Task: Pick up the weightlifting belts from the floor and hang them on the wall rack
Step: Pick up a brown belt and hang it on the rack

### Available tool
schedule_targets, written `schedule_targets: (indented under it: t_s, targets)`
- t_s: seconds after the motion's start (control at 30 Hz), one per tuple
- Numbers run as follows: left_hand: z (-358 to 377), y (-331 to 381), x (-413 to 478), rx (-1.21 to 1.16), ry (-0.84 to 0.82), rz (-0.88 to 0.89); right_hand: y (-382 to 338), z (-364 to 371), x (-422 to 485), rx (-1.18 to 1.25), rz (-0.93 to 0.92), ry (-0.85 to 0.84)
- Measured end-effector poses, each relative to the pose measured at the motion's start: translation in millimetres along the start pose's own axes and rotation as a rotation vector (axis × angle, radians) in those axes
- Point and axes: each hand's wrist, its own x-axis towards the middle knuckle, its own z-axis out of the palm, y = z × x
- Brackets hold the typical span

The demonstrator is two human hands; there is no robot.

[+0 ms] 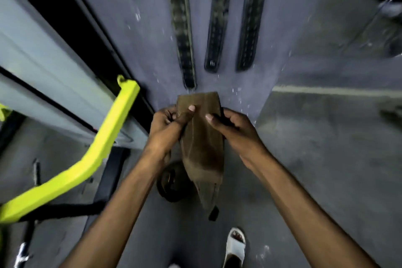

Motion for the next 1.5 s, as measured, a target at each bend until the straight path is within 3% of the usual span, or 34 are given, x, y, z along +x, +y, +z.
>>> schedule_targets:
  t_s: [0.27, 0.57, 0.77, 0.9, 1.07, 1.13, 1.27, 1.37, 1.5]
  targets:
    - [-20.1, 229.3, -59.7, -0.071, -0.109, 0.21, -225.0, 28.6, -80.1, 0.064, -0.272, 0.037]
    - [-65.2, 440.6, -165.0, -0.101, -0.128, 0.596, -453.2, 86.1, -161.8, 0.108, -0.652, 0.109]
    - [-67.2, 469.4, -224.0, 0.049, -0.139, 0.846, -556.3, 99.8, -210.8, 0.105, -0.833, 0.187]
    - [-63.8, 435.0, -234.6, 0.162, -0.256, 0.822, -598.2, 99.1, -239.2, 0.113, -0.919, 0.207]
    - [-77.9, 409.6, -241.7, 0.586, -0.521, 0.747, -629.2, 89.9, -261.9, 0.121, -0.997, 0.234]
    - [-84.0, 433.2, -251.8, 0.45, -0.53, 0.746, -636.1, 87.5, -266.2, 0.135, -1.022, 0.231]
    - [-79.7, 527.8, -276.2, -0.077, -0.489, 0.795, -638.8, 92.5, -274.6, 0.114, -1.049, 0.183]
    - [-66.0, 588.8, -296.7, -0.31, -0.427, 0.811, -631.7, 96.5, -281.0, 0.055, -1.086, 0.155]
    - [-48.8, 612.1, -307.8, -0.53, -0.309, 0.808, -616.5, 85.4, -286.9, -0.115, -1.191, 0.19]
